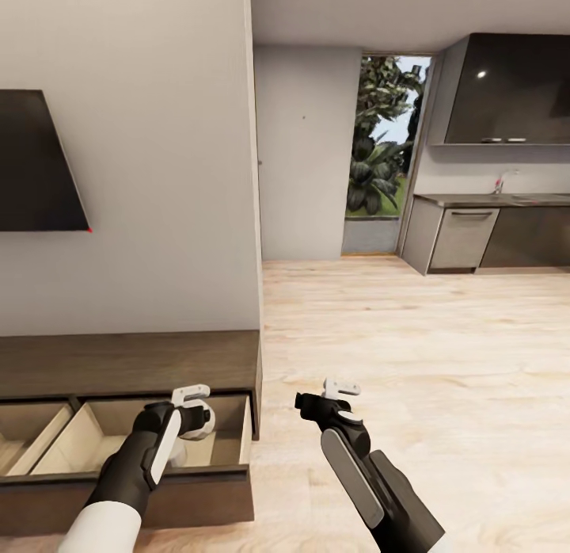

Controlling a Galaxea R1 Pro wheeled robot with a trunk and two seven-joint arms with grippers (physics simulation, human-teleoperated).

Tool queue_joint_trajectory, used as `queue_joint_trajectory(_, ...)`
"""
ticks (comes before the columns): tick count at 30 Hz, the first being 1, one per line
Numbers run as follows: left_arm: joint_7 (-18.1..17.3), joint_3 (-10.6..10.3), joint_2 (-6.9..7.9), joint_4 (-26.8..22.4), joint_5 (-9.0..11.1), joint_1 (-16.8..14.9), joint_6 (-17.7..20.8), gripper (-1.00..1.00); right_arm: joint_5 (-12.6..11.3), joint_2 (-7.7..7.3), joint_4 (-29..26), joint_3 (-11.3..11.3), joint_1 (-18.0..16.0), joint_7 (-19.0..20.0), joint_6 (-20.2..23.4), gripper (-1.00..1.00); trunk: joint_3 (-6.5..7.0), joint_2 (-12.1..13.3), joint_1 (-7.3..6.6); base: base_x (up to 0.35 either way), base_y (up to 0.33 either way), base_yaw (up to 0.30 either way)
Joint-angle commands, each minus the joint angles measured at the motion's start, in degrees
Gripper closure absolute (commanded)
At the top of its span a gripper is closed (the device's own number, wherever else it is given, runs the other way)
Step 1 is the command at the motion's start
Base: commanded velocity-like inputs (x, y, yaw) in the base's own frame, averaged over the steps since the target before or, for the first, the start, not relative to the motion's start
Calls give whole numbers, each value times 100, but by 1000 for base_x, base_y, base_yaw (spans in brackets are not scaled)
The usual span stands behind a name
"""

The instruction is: Place each of the two pumpkins and all three candles from the living room inside a cabinet in the living room (use any cabinet), then make sure every cabinet is closed, and position the cauldron so it is next to a table in the living room.

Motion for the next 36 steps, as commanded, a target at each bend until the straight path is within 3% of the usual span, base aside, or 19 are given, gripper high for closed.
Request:
queue_joint_trajectory(1,29,12,-7,-7,31,-4,22,100,-48,-3,-4,6,-6,-50,10,-100,-24,-45,22,0,0,0)
queue_joint_trajectory(13,20,19,-2,1,38,-4,1,100,-52,-9,0,4,-7,-50,-2,-100,-240,-526,286,0,0,0)
queue_joint_trajectory(16,15,19,-5,24,47,-4,-207,100,-48,-6,0,3,-6,-50,-3,-100,-294,-646,352,0,0,0)
queue_joint_trajectory(22,-3,19,-9,71,41,-4,-249,100,-61,-5,0,2,-6,-50,-3,-100,-401,-887,483,0,0,0)
queue_joint_trajectory(33,-6,15,-10,72,47,-4,-261,100,-64,-3,5,1,-7,-48,-3,-100,-491,-1088,593,0,0,0)
queue_joint_trajectory(36,5,-108,-8,72,47,-4,-257,100,-64,-2,5,1,-6,-49,-3,-100,-491,-1088,593,26,0,0)
